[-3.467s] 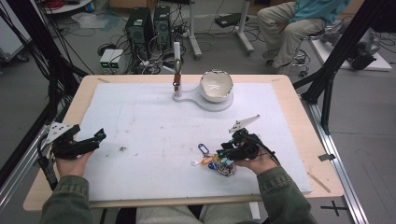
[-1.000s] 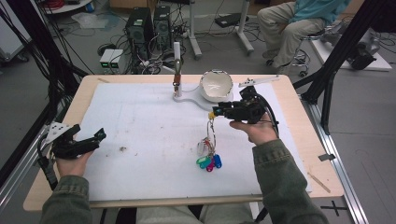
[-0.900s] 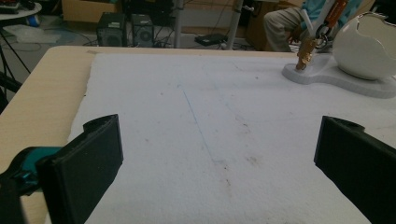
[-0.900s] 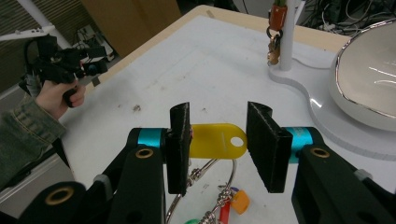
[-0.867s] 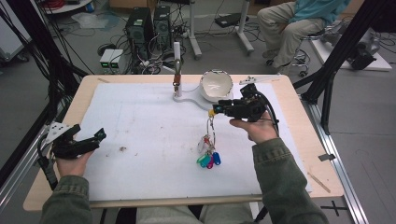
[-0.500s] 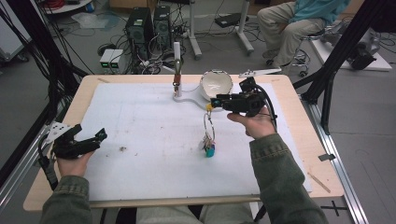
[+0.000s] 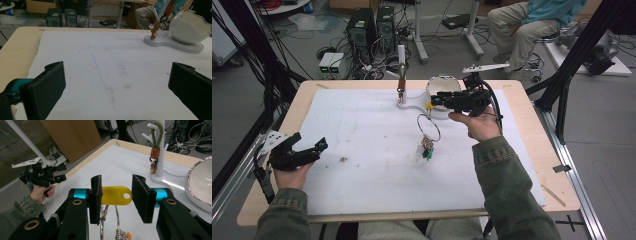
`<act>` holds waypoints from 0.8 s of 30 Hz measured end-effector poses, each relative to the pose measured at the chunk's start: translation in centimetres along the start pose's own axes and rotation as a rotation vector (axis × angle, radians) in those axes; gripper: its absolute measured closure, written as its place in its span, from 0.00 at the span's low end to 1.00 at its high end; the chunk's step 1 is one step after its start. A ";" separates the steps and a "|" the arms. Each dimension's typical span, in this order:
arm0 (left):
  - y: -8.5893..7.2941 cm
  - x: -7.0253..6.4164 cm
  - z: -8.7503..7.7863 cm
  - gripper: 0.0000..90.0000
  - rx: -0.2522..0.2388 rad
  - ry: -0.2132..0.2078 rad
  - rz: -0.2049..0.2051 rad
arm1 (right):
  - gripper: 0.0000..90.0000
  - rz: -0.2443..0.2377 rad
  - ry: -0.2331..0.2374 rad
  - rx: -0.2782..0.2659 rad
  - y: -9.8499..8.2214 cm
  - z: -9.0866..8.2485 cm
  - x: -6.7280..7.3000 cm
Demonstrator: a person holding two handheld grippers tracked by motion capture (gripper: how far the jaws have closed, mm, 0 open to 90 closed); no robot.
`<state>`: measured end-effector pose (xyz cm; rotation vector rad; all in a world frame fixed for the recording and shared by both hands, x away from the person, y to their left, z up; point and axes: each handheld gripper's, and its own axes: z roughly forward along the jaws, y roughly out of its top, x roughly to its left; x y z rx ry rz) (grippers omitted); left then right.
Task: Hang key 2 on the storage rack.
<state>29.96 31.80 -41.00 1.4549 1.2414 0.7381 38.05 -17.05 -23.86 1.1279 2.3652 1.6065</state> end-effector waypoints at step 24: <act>2.4 -3.3 0.2 0.02 -0.031 -0.133 0.048 | 0.68 0.012 0.024 -0.006 1.3 2.3 1.3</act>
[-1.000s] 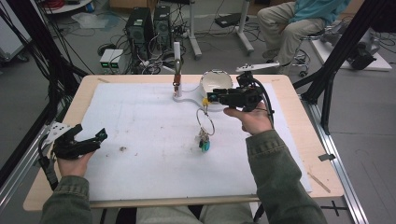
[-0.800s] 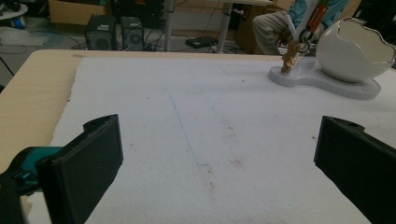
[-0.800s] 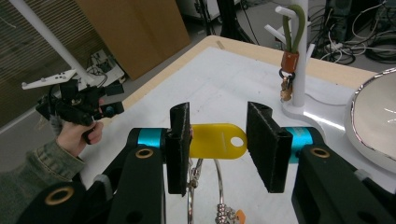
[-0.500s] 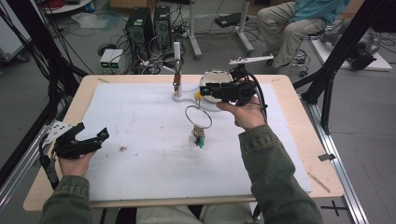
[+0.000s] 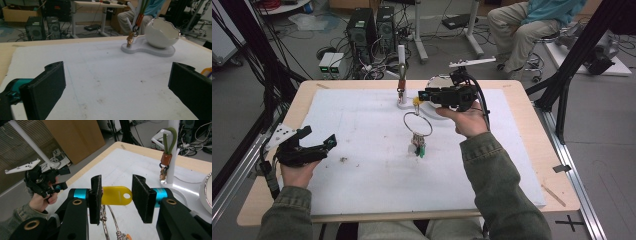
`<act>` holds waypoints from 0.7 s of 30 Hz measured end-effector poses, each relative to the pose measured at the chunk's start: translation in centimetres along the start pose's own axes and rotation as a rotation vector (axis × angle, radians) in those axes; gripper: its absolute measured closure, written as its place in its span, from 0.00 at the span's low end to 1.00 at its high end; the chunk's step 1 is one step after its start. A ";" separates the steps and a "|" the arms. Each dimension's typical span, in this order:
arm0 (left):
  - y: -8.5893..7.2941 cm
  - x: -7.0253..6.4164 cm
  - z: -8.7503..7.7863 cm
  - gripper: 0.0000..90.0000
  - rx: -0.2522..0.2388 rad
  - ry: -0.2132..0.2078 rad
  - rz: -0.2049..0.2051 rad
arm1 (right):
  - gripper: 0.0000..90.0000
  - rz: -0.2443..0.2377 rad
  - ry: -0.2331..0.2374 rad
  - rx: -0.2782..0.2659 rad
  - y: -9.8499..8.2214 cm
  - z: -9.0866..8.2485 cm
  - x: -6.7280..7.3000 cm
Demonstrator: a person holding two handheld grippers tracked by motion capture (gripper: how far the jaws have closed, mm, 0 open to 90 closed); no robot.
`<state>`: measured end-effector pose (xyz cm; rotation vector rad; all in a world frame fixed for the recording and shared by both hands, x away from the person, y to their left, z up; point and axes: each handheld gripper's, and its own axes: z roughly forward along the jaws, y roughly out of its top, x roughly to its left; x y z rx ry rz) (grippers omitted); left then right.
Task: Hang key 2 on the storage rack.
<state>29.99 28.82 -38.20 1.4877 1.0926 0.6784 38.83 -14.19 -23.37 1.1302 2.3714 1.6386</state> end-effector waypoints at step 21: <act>2.1 -2.5 1.9 0.02 -0.026 -0.094 -0.018 | 0.68 -0.032 0.025 0.004 1.9 2.6 2.7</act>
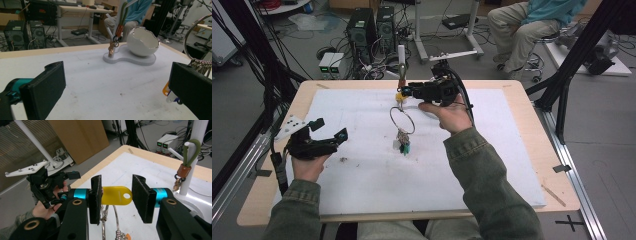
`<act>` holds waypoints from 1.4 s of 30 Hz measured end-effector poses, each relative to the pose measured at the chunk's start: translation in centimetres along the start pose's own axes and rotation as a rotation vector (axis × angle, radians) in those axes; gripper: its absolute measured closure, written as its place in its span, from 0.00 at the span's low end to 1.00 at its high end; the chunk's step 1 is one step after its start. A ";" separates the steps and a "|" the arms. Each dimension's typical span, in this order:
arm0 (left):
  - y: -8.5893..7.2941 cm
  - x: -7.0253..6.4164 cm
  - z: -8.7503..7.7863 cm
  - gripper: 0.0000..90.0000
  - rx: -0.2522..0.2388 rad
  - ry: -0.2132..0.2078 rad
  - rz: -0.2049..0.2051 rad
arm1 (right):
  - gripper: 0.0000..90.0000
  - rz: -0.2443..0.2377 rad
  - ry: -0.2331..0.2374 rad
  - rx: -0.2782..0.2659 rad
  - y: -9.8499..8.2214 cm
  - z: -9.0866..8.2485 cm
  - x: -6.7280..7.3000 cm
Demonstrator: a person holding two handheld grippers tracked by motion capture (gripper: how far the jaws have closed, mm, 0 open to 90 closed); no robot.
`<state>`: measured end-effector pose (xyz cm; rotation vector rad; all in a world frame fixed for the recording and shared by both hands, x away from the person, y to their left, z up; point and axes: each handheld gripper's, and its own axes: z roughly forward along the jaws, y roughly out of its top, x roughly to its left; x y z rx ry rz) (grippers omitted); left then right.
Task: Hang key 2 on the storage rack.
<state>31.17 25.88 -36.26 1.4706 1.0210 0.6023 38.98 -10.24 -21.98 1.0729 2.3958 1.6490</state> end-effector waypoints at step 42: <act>2.5 -4.3 6.4 0.27 0.020 -0.251 -0.065 | 0.68 -0.014 0.061 0.016 1.3 2.9 2.7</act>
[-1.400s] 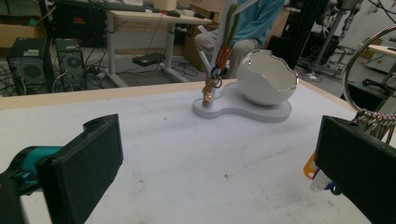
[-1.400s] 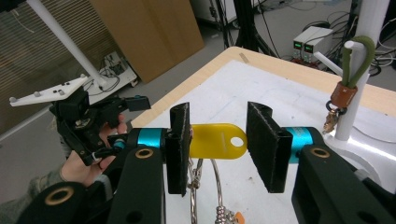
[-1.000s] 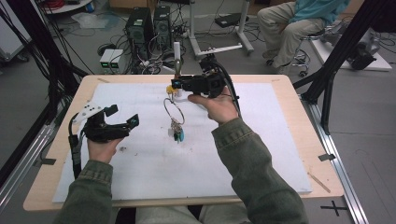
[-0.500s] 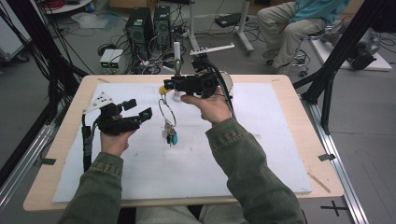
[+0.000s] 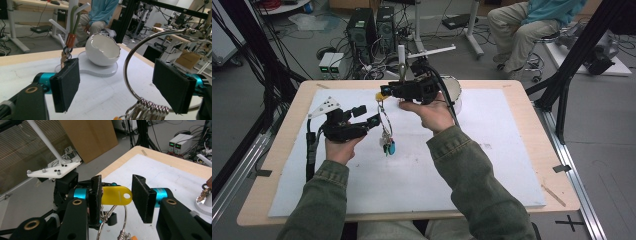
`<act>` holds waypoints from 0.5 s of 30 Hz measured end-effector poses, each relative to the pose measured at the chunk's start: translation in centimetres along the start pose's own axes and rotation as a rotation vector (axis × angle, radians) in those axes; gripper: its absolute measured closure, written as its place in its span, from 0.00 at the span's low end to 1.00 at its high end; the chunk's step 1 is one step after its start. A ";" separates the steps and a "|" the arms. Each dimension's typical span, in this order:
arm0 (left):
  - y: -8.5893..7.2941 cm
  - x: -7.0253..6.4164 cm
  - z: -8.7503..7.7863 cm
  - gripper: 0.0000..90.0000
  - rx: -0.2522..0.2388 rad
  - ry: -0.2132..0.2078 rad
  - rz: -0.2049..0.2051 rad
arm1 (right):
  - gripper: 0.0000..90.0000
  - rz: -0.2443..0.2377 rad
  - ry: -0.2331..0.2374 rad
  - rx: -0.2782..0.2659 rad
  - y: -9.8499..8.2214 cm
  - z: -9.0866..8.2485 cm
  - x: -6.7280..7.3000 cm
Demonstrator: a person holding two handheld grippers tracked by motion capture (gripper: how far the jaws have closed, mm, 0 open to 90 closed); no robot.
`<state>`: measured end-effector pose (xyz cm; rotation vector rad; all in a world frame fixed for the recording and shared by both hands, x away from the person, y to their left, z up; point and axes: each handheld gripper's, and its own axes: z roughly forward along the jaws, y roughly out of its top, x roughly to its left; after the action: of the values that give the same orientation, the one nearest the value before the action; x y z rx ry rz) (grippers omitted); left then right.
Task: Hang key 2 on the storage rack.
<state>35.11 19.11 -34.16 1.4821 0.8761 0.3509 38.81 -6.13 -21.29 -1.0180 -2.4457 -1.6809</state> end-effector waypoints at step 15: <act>0.4 -0.8 0.2 0.54 -0.046 0.001 0.071 | 0.68 -0.015 0.024 0.007 0.5 0.5 0.9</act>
<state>34.85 18.53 -33.55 1.4728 0.8127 0.4221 38.55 -5.13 -20.80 -0.9744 -2.4489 -1.6777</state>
